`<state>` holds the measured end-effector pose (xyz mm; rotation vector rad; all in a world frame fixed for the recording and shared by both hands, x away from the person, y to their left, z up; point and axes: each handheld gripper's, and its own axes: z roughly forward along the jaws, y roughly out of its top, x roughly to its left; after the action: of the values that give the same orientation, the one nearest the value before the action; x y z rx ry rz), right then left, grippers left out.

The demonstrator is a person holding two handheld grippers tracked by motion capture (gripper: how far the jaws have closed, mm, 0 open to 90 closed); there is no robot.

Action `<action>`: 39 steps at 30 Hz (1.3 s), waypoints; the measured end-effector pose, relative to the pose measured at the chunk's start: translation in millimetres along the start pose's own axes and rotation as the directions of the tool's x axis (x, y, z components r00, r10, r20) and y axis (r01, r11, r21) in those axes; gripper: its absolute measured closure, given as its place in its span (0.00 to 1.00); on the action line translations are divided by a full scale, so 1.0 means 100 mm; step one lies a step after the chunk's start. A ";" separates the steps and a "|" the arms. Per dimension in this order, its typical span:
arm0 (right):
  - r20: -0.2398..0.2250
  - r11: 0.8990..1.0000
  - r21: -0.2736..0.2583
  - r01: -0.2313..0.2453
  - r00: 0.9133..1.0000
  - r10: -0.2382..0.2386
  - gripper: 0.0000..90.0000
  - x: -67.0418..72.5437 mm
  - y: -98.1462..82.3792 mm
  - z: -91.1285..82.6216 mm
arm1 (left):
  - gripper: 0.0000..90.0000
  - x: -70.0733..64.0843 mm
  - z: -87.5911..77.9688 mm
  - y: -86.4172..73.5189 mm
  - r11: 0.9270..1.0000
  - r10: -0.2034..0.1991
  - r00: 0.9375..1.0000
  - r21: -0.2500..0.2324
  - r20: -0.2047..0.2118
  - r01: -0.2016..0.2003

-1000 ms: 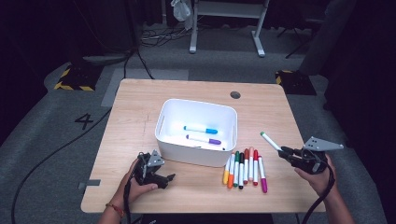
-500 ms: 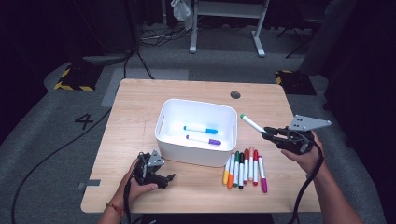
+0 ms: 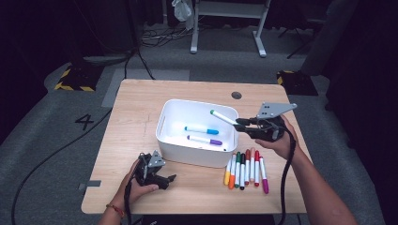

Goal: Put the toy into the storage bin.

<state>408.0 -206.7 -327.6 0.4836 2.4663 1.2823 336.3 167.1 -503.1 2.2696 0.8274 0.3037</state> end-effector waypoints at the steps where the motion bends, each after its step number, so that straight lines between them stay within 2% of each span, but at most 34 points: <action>1: -0.014 1.000 0.002 0.003 1.000 -0.003 0.83 0.01 0.03 0.05 | 0.17 0.00 0.00 0.00 1.000 0.000 1.000 -0.001 0.000 0.000; 8: -0.077 0.998 0.053 0.028 0.997 -0.024 0.83 0.07 0.16 0.41 | 0.17 0.00 0.00 0.00 1.000 0.000 1.000 0.000 0.000 0.000; 15: -0.143 0.992 0.116 0.050 0.989 -0.033 0.83 0.14 0.24 0.73 | 0.17 0.00 0.00 0.00 1.000 0.003 1.000 0.000 0.001 -0.003; 19: -0.187 0.982 0.174 0.079 0.981 -0.046 0.83 0.20 0.24 0.86 | 0.17 0.00 0.00 0.00 1.000 0.002 1.000 0.000 0.000 -0.002; 23: -0.215 0.967 0.232 0.108 0.975 -0.057 0.83 0.26 0.21 0.93 | 0.17 0.00 0.00 0.00 1.000 0.003 1.000 0.000 0.001 -0.003; 28: -0.255 0.939 0.312 0.146 0.965 -0.066 0.83 0.31 0.19 0.98 | 0.17 0.00 0.00 0.00 1.000 0.003 1.000 0.000 0.001 -0.003; 31: -0.274 0.925 0.340 0.171 0.959 -0.076 0.83 0.34 0.19 1.00 | 0.17 0.00 0.00 0.00 1.000 0.002 1.000 0.000 0.001 -0.002; 33: -0.283 0.921 0.350 0.173 0.956 -0.072 0.83 0.35 0.19 1.02 | 0.17 0.00 0.00 0.00 1.000 0.003 1.000 0.000 0.000 -0.003; 35: -0.288 0.912 0.365 0.188 0.954 -0.081 0.83 0.37 0.19 1.03 | 0.17 0.00 0.00 0.00 1.000 0.002 1.000 0.000 0.001 -0.002; 39: -0.292 0.914 0.363 0.180 0.954 -0.072 0.81 0.37 0.20 1.04 | 0.17 0.00 0.00 0.00 1.000 0.003 1.000 0.001 0.000 -0.003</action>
<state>422.2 -105.4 -372.4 0.2382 2.9469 0.8562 336.2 167.1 -503.0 2.2717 0.8243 0.3050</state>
